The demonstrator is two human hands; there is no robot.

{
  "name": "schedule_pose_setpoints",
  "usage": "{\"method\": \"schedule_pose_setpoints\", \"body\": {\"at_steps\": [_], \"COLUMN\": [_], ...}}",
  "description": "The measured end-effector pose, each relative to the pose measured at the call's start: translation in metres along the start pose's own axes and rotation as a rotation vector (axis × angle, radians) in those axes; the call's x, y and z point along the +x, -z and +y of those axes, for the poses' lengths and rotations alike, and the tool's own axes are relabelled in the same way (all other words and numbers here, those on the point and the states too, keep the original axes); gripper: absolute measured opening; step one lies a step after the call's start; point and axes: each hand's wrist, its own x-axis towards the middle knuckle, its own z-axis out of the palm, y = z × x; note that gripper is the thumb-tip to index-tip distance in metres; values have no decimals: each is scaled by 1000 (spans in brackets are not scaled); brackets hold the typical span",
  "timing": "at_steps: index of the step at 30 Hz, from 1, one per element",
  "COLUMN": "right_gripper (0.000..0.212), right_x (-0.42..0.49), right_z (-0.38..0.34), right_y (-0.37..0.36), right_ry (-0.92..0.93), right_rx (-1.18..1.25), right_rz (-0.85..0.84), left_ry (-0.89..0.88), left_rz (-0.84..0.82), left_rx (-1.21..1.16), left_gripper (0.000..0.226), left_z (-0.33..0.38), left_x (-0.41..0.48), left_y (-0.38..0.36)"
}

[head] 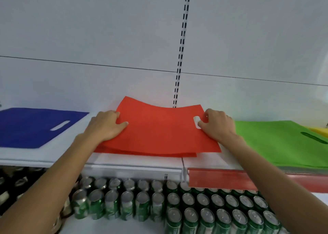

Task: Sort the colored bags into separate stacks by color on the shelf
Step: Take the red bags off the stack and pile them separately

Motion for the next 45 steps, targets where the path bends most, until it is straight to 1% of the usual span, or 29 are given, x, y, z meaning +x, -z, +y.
{"method": "schedule_pose_setpoints", "body": {"at_steps": [2,6,10,13,17,20,21,22,26,29,32,35,38,41,45], "right_gripper": [33,43,41,36,32,33,34,35,36,35,35,41,39,39,40], "right_x": [-6,-17,-19,-16,-17,-18,-19,-19,-23,-23,-21,-16,-12,-12,-22], "right_z": [-17,-39,-52,-55,-57,-57,-57,-58,-60,-61,-61,-51,-28,9,74], "right_y": [-11,-29,-39,-41,-45,-49,-49,-49,-49,-49,-42,-25,0,26,51], "right_ry": [-19,-74,-97,-120,-117,-110,-106,-97,-64,-51,-55,-64,-69,-93,-121], "right_rx": [5,15,10,41,24,47,51,46,11,-14,51,94,71,53,19], "right_rz": [-3,-25,-69,-112,-126,-113,-116,-121,-142,-162,-164,-98,-16,22,74], "left_ry": [-4,-8,-14,0,38,37,40,36,18,10,-13,-67,-164,-259,-314], "left_rz": [-21,-82,-133,-88,-56,-15,-2,7,24,19,27,82,82,55,41], "left_rx": [0,5,3,26,46,-1,-17,-24,10,44,137,140,84,41,7], "left_gripper": [48,50,53,46,40,20,17,17,40,42,40,41,44,46,45], "left_z": [-19,-51,-68,-74,-80,-82,-82,-83,-82,-81,-77,-60,-22,27,93], "left_x": [2,6,10,16,17,16,15,15,12,11,12,10,8,2,-9], "left_y": [2,-3,-7,-9,-12,-14,-14,-14,-14,-14,-11,-8,-6,-13,-27]}}
